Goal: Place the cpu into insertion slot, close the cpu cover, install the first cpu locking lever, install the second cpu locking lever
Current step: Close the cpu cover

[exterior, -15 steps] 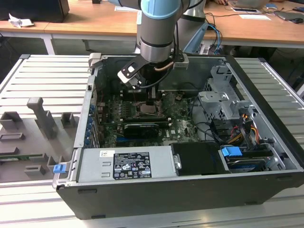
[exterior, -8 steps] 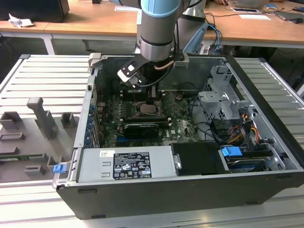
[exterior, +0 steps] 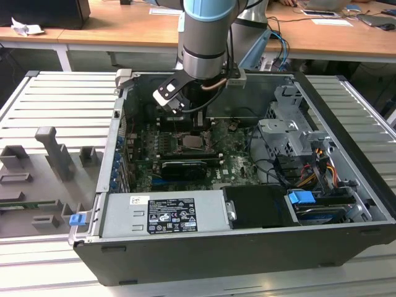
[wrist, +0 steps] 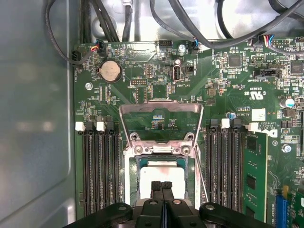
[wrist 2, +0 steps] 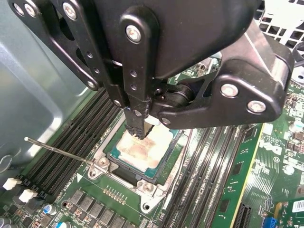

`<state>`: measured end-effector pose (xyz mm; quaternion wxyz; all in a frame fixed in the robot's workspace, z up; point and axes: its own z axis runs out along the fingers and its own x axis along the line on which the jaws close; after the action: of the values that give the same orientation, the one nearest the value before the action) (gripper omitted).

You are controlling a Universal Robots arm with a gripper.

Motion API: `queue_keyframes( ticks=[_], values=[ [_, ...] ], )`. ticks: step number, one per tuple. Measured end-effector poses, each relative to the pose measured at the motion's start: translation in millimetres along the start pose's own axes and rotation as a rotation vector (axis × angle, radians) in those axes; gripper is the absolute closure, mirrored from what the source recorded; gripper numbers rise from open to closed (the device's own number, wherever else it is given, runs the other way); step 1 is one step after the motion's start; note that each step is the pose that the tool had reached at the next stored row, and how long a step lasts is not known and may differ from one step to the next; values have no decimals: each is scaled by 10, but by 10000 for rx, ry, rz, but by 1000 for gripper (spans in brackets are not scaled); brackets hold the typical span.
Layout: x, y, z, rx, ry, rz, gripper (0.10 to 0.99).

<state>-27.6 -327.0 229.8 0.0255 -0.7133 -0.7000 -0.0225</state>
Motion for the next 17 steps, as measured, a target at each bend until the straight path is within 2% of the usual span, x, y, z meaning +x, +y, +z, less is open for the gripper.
queue_keyframes(
  ticks=[17],
  values=[
    [5, 0, -62, 0, 1, 0, 980]
  ],
)
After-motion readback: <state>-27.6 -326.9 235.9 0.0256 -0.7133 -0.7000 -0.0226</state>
